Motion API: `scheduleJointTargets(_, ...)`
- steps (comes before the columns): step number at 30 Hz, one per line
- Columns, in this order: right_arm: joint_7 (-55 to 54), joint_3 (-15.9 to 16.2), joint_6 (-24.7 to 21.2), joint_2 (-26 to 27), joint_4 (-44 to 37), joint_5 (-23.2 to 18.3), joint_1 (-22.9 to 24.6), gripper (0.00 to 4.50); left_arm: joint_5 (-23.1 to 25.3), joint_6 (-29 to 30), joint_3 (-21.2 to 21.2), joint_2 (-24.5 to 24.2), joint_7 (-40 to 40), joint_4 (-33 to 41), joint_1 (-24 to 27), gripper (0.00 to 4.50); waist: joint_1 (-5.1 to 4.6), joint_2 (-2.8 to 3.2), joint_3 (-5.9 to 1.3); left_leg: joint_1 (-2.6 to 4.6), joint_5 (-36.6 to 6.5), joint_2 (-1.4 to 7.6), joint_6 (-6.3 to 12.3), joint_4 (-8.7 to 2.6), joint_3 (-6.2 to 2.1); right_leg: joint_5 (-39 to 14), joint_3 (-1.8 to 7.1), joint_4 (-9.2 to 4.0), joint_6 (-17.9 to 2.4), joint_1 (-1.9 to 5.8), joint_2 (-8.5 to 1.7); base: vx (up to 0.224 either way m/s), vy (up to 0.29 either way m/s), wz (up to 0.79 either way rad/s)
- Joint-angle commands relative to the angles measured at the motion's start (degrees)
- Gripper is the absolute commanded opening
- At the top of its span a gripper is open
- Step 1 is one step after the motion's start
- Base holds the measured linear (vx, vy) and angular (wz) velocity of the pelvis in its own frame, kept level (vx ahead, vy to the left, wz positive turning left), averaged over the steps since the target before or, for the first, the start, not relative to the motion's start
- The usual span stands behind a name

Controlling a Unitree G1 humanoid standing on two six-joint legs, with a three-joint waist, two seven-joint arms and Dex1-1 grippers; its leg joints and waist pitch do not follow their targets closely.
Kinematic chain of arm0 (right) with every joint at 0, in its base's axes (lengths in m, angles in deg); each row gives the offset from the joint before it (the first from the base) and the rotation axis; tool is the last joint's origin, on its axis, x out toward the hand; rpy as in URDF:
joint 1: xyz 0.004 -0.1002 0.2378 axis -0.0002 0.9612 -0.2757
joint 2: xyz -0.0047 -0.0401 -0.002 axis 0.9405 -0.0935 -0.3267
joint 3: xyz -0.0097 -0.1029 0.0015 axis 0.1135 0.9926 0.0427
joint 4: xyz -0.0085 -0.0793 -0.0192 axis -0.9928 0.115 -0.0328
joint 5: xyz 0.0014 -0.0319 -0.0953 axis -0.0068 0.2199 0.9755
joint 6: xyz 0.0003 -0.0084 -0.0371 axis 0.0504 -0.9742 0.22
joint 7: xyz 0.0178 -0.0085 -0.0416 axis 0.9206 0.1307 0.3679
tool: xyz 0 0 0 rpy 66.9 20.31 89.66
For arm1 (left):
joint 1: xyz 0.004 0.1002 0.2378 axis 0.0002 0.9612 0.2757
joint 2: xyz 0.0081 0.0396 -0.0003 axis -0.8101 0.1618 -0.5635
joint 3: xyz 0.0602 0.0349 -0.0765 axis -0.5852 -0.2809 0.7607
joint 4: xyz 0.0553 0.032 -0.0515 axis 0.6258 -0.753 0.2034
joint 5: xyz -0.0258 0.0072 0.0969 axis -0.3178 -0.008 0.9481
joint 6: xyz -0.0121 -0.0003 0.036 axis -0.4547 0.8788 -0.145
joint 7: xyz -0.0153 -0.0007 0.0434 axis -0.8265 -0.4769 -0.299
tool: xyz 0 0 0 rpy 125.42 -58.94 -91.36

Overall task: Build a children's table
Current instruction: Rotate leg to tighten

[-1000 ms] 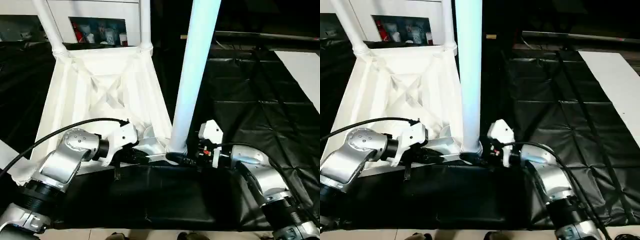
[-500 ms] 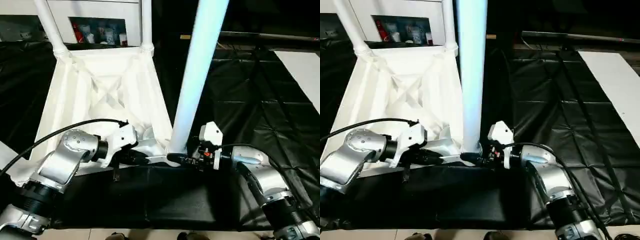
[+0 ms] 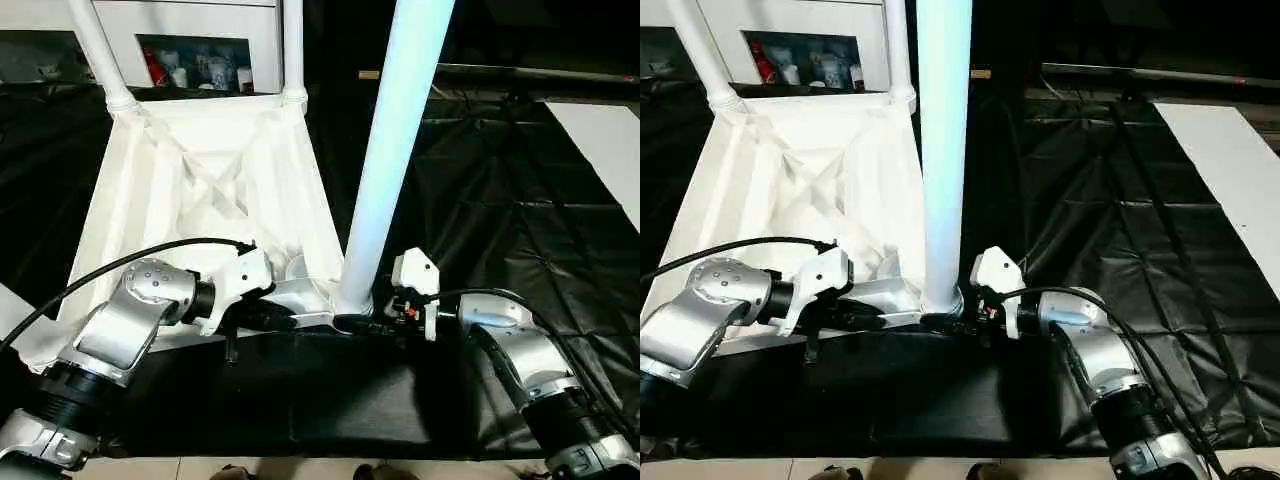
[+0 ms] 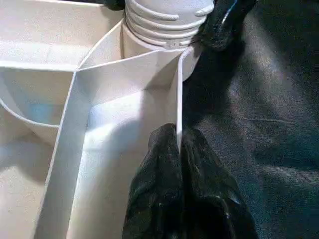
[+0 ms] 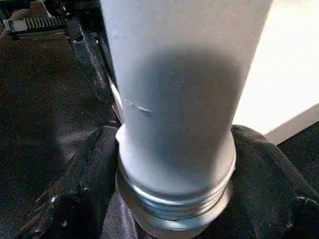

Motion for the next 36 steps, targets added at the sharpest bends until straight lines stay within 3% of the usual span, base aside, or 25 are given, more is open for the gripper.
scheduleJointTargets(1,0.7,-0.6,0.1,0.1,0.6,-0.1,-0.7,3.44,0.8,1.4,-3.8,-0.1,-1.7,-1.2,1.8,0.00,-0.08,-0.06,-3.10,-0.01,-2.8,0.69,5.82,-2.86,0.52,3.8,1.83,-2.56,-16.5,3.14,-2.86,0.000,0.000,0.00)
scheduleJointTargets(10,0.8,-0.7,0.7,0.5,1.5,-0.4,-0.9,2.80,0.8,1.3,-3.8,-0.3,-1.9,-1.6,1.7,0.00,-0.09,-0.04,-3.15,0.00,-3.1,0.65,5.61,-2.81,0.53,3.7,1.83,-2.53,-16.6,3.10,-2.80,0.000,0.000,0.00)
scheduleJointTargets(21,0.0,-0.8,1.3,1.0,2.5,-0.1,-0.9,2.74,1.0,1.5,-3.6,-0.2,-1.2,-2.2,1.6,0.00,-0.11,-0.06,-2.95,-0.03,-4.0,0.65,5.29,-2.89,0.53,1.9,1.86,-2.71,-16.3,2.99,-2.84,0.000,0.000,0.00)
scheduleJointTargets(23,-3.1,-1.8,1.6,2.2,3.2,0.2,-0.8,2.74,1.3,2.1,-3.0,0.9,0.8,-3.1,1.3,0.00,-0.12,-0.06,-2.93,-0.06,-4.0,0.64,5.14,-2.93,0.50,1.7,1.87,-2.72,-16.2,3.00,-2.84,0.000,0.000,0.00)
scheduleJointTargets(26,-10.8,-4.4,2.2,5.4,5.9,0.5,-0.8,2.74,2.7,2.9,-2.1,3.8,6.1,-6.1,-0.1,0.00,-0.19,-0.10,-2.34,0.09,-9.1,0.65,2.57,-3.42,0.44,-8.0,1.93,-3.84,-14.7,2.48,-3.02,0.000,0.000,0.00)
scheduleJointTargets(30,-21.8,-7.4,2.0,10.8,8.4,0.6,-0.6,2.74,4.5,4.5,-1.3,9.3,14.3,-10.3,-3.0,0.00,-0.26,-0.09,-2.18,0.17,-12.2,0.71,0.61,-3.82,0.23,-15.7,2.10,-4.62,-11.8,2.16,-3.21,0.000,0.000,0.00)
scheduleJointTargets(32,-25.1,-7.7,2.0,12.4,9.2,1.1,-1.1,2.73,4.7,5.8,-0.7,11.3,17.3,-11.6,-4.1,0.00,-0.25,-0.02,-2.09,-0.03,-12.2,0.63,0.42,-3.92,0.19,-16.6,2.13,-4.74,-10.8,2.00,-3.13,0.000,0.000,0.00)
scheduleJointTargets(36,-39.6,-8.9,2.4,17.4,16.4,5.0,-5.7,2.73,6.3,8.1,1.1,17.2,27.0,-17.0,-8.0,0.00,-0.45,-0.02,-2.11,-0.14,-11.8,0.38,-0.28,-3.91,0.17,-15.6,2.08,-4.70,-10.6,1.77,-2.96,0.000,0.000,0.00)
